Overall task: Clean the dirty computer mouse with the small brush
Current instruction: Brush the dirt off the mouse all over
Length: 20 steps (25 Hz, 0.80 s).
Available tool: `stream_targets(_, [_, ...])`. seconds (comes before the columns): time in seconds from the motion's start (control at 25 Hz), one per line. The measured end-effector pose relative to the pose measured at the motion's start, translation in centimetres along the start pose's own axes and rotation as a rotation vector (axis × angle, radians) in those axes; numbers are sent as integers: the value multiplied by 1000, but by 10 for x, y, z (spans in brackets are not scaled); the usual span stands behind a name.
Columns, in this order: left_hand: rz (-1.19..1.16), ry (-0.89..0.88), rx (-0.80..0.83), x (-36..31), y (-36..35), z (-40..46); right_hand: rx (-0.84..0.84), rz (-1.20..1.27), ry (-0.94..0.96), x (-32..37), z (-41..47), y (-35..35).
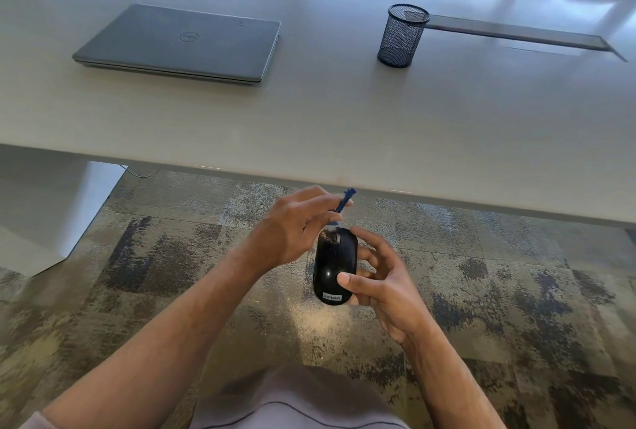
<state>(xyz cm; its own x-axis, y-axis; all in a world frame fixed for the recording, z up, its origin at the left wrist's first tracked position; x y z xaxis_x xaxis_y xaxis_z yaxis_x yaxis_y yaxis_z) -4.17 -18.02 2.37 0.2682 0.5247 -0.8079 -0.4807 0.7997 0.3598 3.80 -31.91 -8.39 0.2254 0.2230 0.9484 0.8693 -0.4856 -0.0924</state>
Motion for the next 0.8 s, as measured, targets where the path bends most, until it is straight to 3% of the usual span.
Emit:
stream_targets(0.16, [-34,-40,-55,-10,4,0,17,6,-4,1,1,-2])
stream_targets(0.56, [3,8,63,-1,-4,-2,24,24,1,0,1,1])
stream_targets(0.8, [20,-31,-6,-9,1,1,21,16,13,0,1,2])
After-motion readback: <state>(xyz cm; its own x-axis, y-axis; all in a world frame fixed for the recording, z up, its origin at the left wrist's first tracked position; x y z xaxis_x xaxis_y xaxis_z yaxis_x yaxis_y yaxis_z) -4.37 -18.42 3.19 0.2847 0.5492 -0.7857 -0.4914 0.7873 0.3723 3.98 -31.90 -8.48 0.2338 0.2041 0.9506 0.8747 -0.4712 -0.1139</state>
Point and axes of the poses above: each hand's wrist, its own z-axis towards the middle knuckle, its own y-axis out of the back of the hand, x = y × z, the point moved 8 cm from there along z, towards the middle knuckle, and after that the axes turned 13 degrees about -z, right-handed, at the moved point
